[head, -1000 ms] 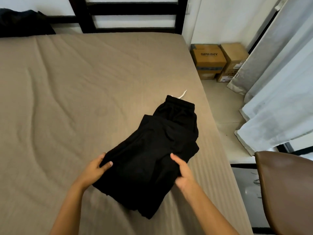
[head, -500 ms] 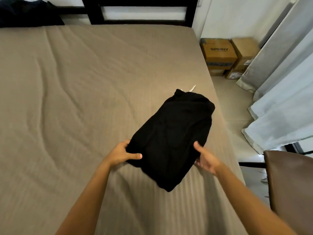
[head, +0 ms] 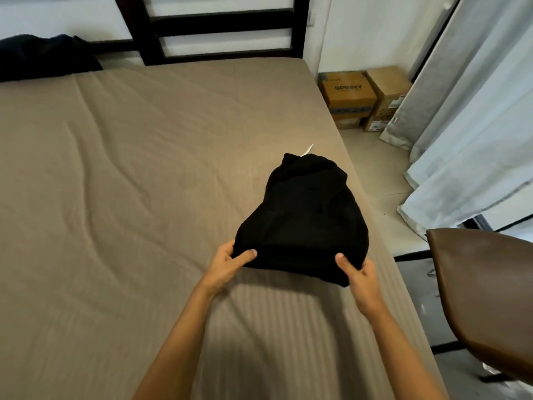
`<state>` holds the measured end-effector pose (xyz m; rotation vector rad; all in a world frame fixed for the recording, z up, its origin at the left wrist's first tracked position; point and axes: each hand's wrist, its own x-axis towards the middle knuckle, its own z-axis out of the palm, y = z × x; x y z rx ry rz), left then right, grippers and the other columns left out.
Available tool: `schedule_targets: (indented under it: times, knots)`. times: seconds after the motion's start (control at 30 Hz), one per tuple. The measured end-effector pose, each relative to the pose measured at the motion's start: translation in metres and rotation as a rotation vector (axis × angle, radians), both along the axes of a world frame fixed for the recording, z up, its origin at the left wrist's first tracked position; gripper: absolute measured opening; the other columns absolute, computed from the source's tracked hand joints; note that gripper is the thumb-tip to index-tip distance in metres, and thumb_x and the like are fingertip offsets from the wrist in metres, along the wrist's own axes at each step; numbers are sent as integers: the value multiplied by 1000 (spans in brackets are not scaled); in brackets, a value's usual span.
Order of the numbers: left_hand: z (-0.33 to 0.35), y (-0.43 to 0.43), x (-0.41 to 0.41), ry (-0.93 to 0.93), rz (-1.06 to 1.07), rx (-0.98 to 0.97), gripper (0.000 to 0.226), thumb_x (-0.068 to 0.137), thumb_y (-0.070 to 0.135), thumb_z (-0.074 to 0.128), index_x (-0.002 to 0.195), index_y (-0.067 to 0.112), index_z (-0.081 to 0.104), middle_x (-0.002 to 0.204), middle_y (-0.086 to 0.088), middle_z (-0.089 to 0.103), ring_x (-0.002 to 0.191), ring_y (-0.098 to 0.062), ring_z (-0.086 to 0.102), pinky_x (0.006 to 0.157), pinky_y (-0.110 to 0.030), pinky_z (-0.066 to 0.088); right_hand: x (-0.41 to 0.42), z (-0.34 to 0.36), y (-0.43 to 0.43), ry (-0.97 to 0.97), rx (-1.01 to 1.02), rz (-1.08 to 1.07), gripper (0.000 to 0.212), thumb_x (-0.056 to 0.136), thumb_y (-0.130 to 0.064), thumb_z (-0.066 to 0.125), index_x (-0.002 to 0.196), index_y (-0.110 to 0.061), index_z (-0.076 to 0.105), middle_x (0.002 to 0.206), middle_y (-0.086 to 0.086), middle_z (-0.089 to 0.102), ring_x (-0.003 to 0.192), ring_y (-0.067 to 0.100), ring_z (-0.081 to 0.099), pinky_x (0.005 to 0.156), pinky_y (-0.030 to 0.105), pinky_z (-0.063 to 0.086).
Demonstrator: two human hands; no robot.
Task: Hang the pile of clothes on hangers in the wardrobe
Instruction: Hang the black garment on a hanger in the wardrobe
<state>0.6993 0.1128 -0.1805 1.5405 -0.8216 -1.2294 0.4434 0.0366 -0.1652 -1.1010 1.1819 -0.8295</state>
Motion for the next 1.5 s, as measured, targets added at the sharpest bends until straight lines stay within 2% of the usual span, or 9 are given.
schedule_targets:
  times: [0.1,0.23,0.4,0.57,0.73,1.03,1.27,1.43,1.5]
  knots:
    - [30,7,-9,47,-108,-87,17,83,13,61,99,9,66,87,11,71,90,-5,66,79,-16,48,-20,39,1,38,-34,95,54,77,-50,67,114,-11,61,97,-6,71,90,3,67,68,12,51]
    - [79,1,-8,120,-14,-223,52,74,37,75,111,3,65,99,0,72,100,-16,66,80,-22,52,-16,93,-19,-68,-31,24,21,93,-18,53,113,-11,59,102,0,68,91,6,67,70,17,54]
    - [118,2,-27,191,79,-69,51,72,48,68,101,7,66,95,-7,74,100,-26,67,70,-24,56,-3,132,-43,158,189,174,21,93,-17,57,110,-3,58,99,15,67,89,27,66,77,38,55]
    - [150,20,-21,122,66,-94,46,77,46,64,108,12,65,101,-7,73,101,-26,67,71,-24,56,-13,175,-30,193,184,239,21,94,-17,55,108,-1,57,92,13,66,82,24,67,59,27,52]
    - [243,18,-8,117,2,-294,81,41,58,87,104,13,66,93,-3,74,88,-18,70,66,-22,54,-11,273,-40,7,-38,334,17,97,-18,49,102,-8,62,89,4,70,82,18,67,67,24,54]
    - [357,25,-22,274,-44,-434,66,72,55,68,123,16,56,116,-3,64,109,-19,60,90,-35,50,-14,381,-49,-337,59,150,28,92,-25,57,106,-2,64,83,6,74,73,14,71,71,27,58]
    - [345,20,-46,283,193,-273,31,87,18,64,113,2,59,106,-13,65,111,-32,59,85,-37,52,-29,364,-54,-34,255,310,60,65,-17,76,121,1,60,106,17,67,88,27,69,66,36,60]
    - [360,33,-47,288,80,93,22,90,23,62,88,1,62,68,-13,70,65,-23,66,58,-31,58,-31,383,-47,398,169,517,52,71,-22,76,111,5,58,109,19,65,102,33,62,85,42,53]
    - [365,37,-36,252,102,-17,22,92,24,58,94,2,61,73,-12,70,69,-22,66,58,-29,57,-42,384,-50,238,77,525,66,60,-22,85,113,7,58,105,19,66,97,31,65,84,40,56]
